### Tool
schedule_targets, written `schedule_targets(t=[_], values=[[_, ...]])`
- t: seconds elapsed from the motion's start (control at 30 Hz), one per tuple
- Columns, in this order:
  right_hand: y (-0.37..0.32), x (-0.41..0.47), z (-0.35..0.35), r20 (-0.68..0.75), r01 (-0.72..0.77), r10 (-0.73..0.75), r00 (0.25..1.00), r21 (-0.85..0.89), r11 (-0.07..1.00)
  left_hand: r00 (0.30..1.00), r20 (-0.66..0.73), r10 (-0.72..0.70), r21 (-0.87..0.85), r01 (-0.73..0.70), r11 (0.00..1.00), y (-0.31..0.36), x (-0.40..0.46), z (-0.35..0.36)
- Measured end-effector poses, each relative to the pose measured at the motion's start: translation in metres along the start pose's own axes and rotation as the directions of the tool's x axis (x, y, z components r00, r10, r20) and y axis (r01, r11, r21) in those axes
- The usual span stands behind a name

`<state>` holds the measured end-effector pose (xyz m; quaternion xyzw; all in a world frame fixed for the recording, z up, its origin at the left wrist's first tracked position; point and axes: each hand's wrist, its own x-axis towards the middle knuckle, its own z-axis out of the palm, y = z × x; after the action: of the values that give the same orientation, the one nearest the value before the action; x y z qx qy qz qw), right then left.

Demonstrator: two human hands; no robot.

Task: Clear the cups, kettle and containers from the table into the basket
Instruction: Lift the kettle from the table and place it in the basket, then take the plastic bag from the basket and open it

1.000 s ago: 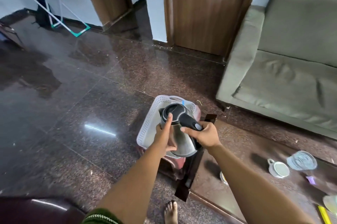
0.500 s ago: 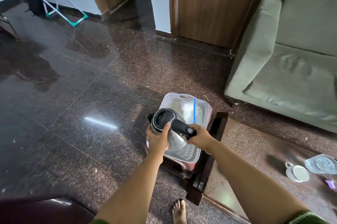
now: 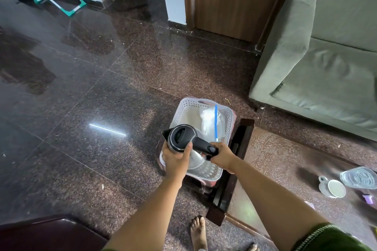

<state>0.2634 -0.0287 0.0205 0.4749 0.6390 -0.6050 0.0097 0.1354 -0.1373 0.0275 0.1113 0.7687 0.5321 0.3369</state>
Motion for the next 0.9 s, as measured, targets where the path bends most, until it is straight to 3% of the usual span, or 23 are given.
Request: schedule_targets(t=[0.27,0.43,0.57,0.63,0.7,0.8,0.9], values=[[0.025,0.009,-0.002,-0.035,-0.060,0.059,0.998,-0.035,0.998,0.991,0.124,-0.044,0.123,0.029,0.992,-0.009,-0.005,0.002],[0.022,0.012,-0.011,-0.022,-0.079,0.076,0.997,-0.150,0.986,0.986,0.153,-0.060,0.150,0.037,0.988,-0.008,-0.002,0.003],[0.022,0.018,-0.027,0.092,-0.041,0.088,0.992,-0.423,0.905,0.997,0.080,-0.016,0.256,-0.005,0.967,0.005,-0.005,0.001],[0.019,0.018,-0.041,0.047,-0.079,0.110,0.993,-0.432,0.899,1.000,-0.015,0.012,0.346,-0.006,0.938,0.016,-0.004,0.000],[0.013,0.018,-0.055,-0.098,-0.137,0.109,0.989,-0.349,0.927,0.991,-0.076,0.109,0.395,-0.070,0.916,0.030,-0.003,0.002],[0.002,0.027,-0.064,-0.308,-0.170,0.095,0.947,-0.228,0.959,0.918,-0.101,0.383,0.456,-0.299,0.838,0.053,0.001,0.018],[-0.009,0.042,-0.061,-0.356,-0.190,0.131,0.925,-0.135,0.972,0.800,0.118,0.588,0.507,-0.558,0.657,0.075,0.005,0.045]])
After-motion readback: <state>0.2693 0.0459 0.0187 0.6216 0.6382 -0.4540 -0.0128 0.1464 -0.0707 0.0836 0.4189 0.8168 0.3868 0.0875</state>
